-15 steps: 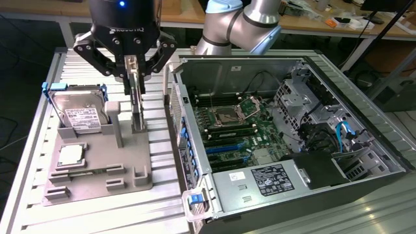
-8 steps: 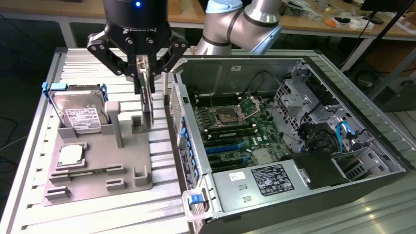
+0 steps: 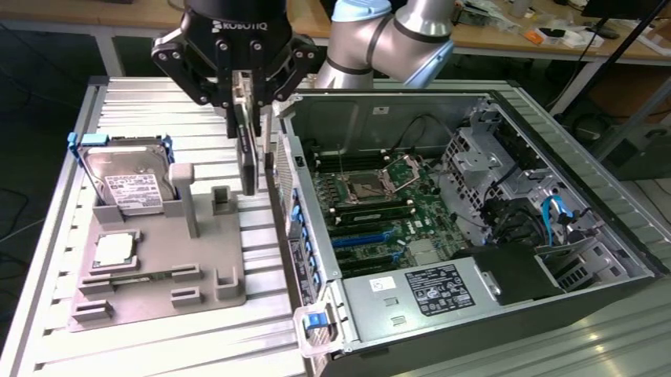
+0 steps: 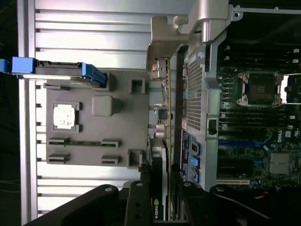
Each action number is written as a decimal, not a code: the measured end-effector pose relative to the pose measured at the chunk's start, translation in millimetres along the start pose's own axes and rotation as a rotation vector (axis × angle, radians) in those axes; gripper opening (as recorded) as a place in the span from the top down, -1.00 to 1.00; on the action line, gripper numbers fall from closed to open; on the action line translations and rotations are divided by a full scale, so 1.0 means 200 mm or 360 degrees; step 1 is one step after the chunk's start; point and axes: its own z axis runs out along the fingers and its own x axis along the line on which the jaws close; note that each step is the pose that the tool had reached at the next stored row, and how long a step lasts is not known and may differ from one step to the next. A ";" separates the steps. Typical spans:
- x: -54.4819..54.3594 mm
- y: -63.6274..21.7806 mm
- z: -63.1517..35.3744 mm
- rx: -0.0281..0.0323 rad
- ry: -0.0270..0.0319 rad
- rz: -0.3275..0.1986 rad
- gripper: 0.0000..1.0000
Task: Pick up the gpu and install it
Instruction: 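Pick up the gpu and move the gpu toward the slot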
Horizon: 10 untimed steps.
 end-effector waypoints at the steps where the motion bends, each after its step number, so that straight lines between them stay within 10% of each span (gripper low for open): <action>1: -0.02 -0.001 -0.003 -0.00002 0.00077 0.0000 0.45; 10: -0.18 -0.004 -0.010 -0.00018 0.00814 0.0001 0.45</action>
